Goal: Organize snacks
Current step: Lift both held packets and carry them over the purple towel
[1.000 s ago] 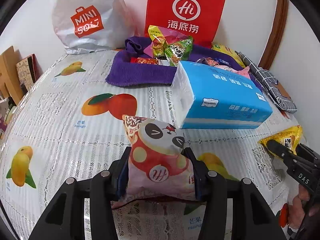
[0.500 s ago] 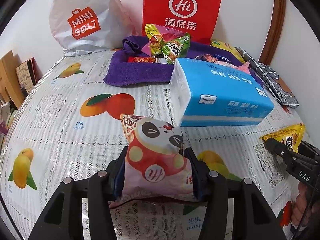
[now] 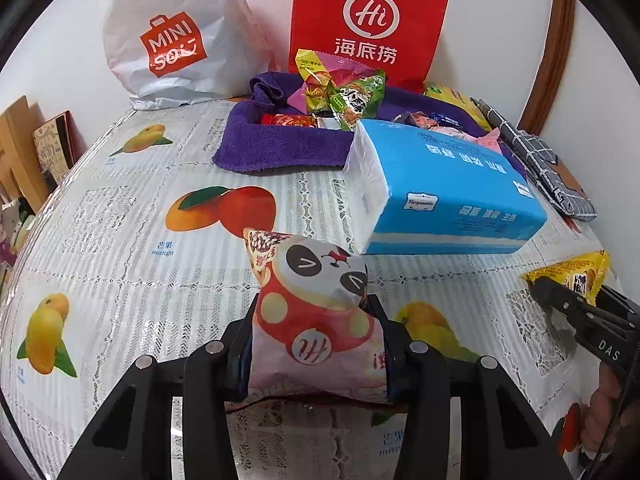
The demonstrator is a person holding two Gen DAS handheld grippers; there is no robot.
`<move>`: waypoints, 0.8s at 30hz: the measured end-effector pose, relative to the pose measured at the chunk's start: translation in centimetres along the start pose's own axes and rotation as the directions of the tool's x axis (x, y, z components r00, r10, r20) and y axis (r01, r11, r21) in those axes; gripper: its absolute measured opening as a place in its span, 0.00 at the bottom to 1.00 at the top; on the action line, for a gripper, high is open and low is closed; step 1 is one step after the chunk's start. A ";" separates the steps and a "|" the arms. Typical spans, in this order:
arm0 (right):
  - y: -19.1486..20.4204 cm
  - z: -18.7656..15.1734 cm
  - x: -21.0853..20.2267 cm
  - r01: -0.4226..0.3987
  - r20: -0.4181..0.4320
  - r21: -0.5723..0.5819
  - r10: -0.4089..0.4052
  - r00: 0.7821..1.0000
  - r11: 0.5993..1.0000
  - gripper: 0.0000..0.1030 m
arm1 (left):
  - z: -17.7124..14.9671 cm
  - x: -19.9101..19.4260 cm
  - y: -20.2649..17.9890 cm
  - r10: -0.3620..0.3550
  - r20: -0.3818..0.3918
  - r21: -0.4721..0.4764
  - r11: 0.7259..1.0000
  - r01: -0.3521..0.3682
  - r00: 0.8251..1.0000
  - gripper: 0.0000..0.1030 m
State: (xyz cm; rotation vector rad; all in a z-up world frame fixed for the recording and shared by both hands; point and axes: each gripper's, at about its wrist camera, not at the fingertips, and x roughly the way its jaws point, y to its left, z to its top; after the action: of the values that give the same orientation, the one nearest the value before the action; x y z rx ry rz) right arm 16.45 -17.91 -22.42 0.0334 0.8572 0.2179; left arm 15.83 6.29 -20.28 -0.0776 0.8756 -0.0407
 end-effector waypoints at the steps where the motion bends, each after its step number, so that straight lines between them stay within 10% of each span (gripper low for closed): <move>1: 0.0 0.0 0.0 -0.001 0.001 0.002 0.001 1.000 1.000 0.45 | 0.1 -0.1 0.1 0.002 -0.007 -0.003 1.000 -0.002 1.000 0.43; 24: 1.6 1.0 -5.9 -0.017 0.099 0.008 0.016 0.995 1.000 0.42 | 1.2 -5.1 0.4 -0.049 -0.007 -0.012 0.999 0.049 0.999 0.42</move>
State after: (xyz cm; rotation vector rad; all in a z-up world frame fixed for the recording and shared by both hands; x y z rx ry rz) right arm 13.16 -17.46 -17.17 0.0593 0.7593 0.2265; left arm 13.53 7.04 -15.67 -0.1096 0.8816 -0.0816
